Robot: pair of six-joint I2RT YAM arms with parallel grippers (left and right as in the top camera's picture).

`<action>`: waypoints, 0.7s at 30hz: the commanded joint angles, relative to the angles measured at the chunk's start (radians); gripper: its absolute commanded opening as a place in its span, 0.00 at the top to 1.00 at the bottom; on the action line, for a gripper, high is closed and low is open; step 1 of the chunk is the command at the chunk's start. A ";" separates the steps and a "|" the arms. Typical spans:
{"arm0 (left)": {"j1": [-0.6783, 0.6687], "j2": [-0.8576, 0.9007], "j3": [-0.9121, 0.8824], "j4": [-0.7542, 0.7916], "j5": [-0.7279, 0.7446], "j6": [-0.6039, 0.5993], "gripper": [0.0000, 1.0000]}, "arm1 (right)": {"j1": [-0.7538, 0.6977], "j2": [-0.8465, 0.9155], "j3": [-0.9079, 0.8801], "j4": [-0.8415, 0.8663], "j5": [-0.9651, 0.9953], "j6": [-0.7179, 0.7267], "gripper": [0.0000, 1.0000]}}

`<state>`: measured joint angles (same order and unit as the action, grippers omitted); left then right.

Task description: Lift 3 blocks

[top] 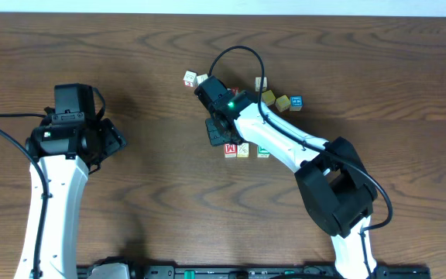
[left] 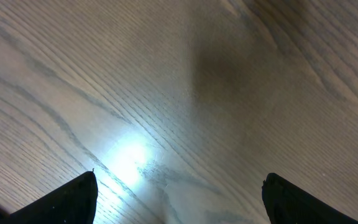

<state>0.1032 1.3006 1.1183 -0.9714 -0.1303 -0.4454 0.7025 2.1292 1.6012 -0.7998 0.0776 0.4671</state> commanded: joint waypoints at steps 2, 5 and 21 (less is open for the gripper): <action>0.004 0.003 0.004 -0.004 -0.010 -0.005 0.15 | 0.005 0.007 -0.014 -0.003 0.016 0.034 0.99; 0.004 0.003 0.004 -0.004 -0.010 -0.005 0.15 | 0.005 0.007 -0.028 0.000 0.020 0.034 0.99; 0.004 0.003 0.004 -0.004 -0.010 -0.005 0.15 | 0.005 0.007 -0.046 0.006 0.055 0.034 0.99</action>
<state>0.1032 1.3006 1.1183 -0.9714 -0.1303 -0.4454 0.7025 2.1292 1.5600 -0.7952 0.0925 0.4892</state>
